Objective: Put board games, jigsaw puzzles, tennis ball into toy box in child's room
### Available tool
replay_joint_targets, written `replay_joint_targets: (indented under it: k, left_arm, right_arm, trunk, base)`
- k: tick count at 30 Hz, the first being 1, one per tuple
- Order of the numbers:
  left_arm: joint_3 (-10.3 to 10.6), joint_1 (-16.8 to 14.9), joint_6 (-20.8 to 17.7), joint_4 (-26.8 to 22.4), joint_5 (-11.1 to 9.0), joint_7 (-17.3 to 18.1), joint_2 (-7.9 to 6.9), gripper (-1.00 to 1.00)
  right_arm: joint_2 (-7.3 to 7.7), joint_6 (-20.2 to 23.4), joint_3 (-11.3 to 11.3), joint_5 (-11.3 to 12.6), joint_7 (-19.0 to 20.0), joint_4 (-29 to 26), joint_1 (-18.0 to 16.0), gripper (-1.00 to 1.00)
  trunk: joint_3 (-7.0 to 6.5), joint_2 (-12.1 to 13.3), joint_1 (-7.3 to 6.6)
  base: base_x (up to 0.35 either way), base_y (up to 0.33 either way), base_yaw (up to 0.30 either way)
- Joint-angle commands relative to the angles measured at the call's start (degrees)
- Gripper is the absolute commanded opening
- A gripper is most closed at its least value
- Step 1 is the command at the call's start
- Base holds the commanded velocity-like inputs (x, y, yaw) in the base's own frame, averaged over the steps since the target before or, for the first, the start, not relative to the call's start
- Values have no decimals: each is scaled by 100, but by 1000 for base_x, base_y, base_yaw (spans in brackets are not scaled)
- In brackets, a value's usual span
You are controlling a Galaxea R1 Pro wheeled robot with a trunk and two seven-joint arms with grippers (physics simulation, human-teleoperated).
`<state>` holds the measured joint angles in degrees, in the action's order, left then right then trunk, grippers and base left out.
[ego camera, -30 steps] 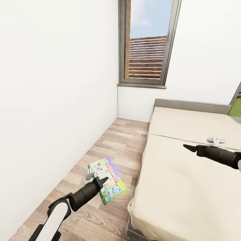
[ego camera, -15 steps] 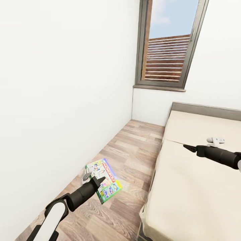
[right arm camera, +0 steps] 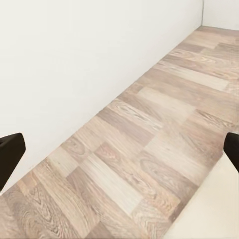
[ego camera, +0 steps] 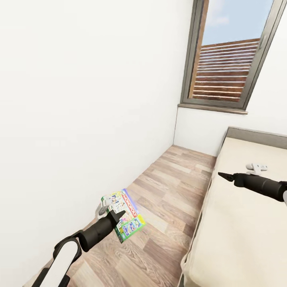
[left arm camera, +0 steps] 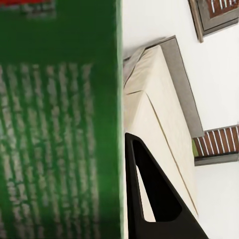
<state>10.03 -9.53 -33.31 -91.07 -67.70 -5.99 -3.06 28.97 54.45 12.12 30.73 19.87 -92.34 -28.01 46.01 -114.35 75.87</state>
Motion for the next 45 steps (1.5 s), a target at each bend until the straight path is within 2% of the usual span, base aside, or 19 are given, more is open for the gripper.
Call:
replay_joint_targets:
  k: [1, 24, 32, 45]
  left_arm:
    - [8, -5, -5, -7, -62, -57, -3, -100]
    - [8, -5, 9, -7, -51, -79, -5, -100]
    - [8, -5, 9, -7, -51, -80, -8, -100]
    - [40, -5, -37, -7, -73, -55, -5, -100]
  right_arm:
    - [2, 27, 10, -41, 52, -3, -2, 100]
    - [10, 30, -17, -41, 57, -3, -2, 100]
    - [10, 30, -11, -41, 61, -3, -2, 100]
    - [4, 30, -17, -41, 61, -3, 2, 100]
  trunk:
    - [-13, 39, -23]
    - [-426, 961, -529]
    - [-554, 1282, -704]
    - [-786, 1804, -990]
  base:
    - [0, 0, 294]
    - [0, 0, 294]
    - [0, 0, 148]
    - [0, 0, 283]
